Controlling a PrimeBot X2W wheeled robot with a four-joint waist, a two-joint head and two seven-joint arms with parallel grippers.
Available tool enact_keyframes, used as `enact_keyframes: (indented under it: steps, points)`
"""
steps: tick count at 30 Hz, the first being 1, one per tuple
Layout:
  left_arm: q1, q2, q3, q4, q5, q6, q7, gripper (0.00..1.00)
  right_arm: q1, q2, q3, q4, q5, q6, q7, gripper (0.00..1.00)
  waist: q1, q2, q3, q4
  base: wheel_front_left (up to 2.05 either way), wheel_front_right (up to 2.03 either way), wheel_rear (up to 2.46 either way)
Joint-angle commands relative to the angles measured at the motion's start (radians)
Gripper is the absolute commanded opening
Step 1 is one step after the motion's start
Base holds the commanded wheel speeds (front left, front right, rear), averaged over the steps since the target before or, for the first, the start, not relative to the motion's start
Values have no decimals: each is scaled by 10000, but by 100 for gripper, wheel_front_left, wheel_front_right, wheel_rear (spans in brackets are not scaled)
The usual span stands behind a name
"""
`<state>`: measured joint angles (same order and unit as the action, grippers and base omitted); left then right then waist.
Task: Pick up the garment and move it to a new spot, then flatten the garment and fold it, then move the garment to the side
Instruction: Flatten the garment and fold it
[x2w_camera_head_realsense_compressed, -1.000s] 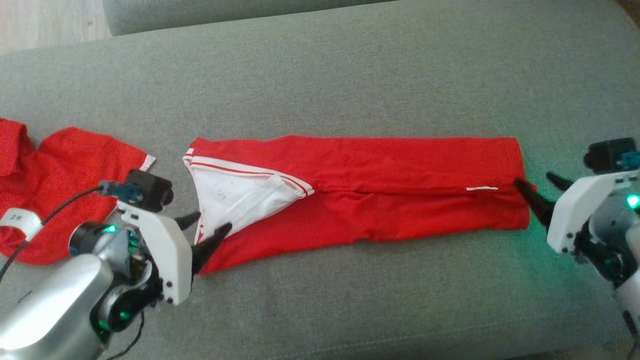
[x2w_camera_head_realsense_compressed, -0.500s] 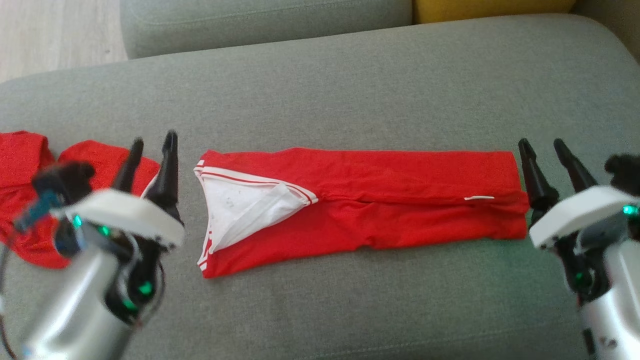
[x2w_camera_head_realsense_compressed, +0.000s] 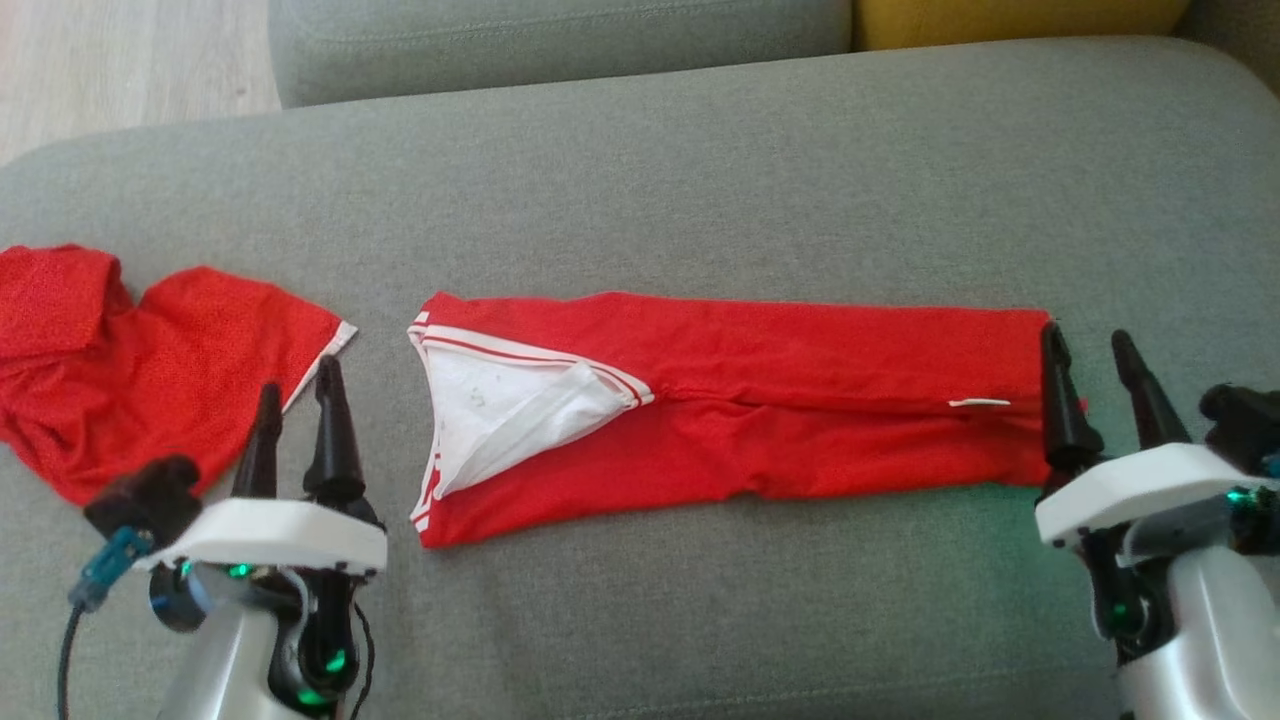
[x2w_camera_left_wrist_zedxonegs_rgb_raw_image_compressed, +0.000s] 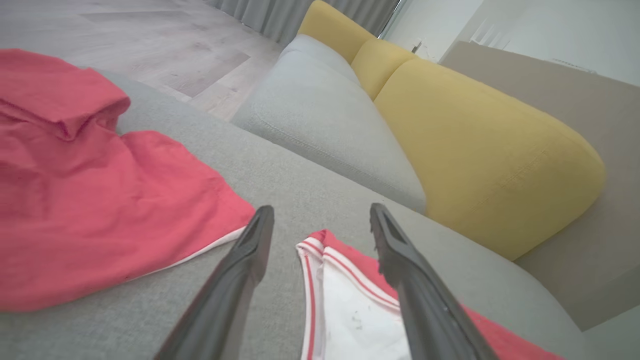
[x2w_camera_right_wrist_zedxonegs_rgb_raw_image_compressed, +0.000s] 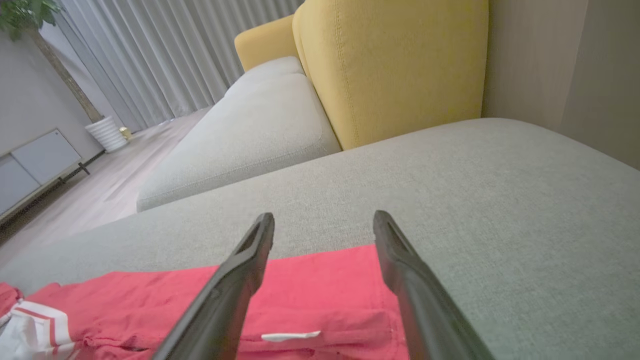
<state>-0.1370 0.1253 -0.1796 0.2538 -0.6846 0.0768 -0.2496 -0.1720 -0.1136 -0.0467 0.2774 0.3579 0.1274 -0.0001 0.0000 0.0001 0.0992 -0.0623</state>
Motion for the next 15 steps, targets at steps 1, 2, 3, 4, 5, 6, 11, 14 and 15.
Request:
enact_keyframes:
  steps: [1, 2, 3, 4, 5, 6, 11, 14, 15]
  points:
    - [-417, 31, 524, -227, 286, -180, -120, 100, -224, 16, 91, -136, -262, 33, 58, 100, 0, -1, 102, 17, 0, 0, 0]
    - [-451, -51, 619, -170, 426, -287, -120, 100, -287, 62, 0, -13, -407, 33, 89, 100, 0, -1, 157, 30, 0, 0, 0]
    - [-491, -126, 700, -113, 552, -380, -120, 100, -367, 142, -190, 141, -488, 33, 121, 100, 0, -1, 213, 42, 0, 0, 0]
    - [-535, -193, 769, -53, 662, -463, -120, 100, -462, 225, -385, 327, -572, 33, 201, 100, 0, -1, 264, 50, 0, 0, 0]
    - [-584, -252, 838, -5, 757, -537, -121, 100, -567, 289, -544, 504, -730, 33, 303, 100, 0, -1, 330, 57, 0, 0, 0]
    - [-634, -304, 903, 42, 844, -605, -121, 100, -691, 357, -754, 679, -860, 33, 382, 100, 0, -1, 390, 58, 0, 0, 0]
    - [-874, -499, 1075, 290, 1178, -902, -121, 100, -1340, 578, -1529, 1559, -1505, 33, 922, 100, 0, -1, 707, 92, 0, 0, 0]
    - [-980, -582, 1157, 414, 1304, -1016, -121, 100, -1605, 617, -1639, 1998, -1797, 33, 1218, 100, 0, -1, 862, 93, 0, 0, 0]
    - [-1016, -604, 1178, 436, 1337, -1057, -121, 100, -1681, 623, -1654, 2144, -1840, 33, 1321, 100, 0, -1, 910, 90, 0, 0, 0]
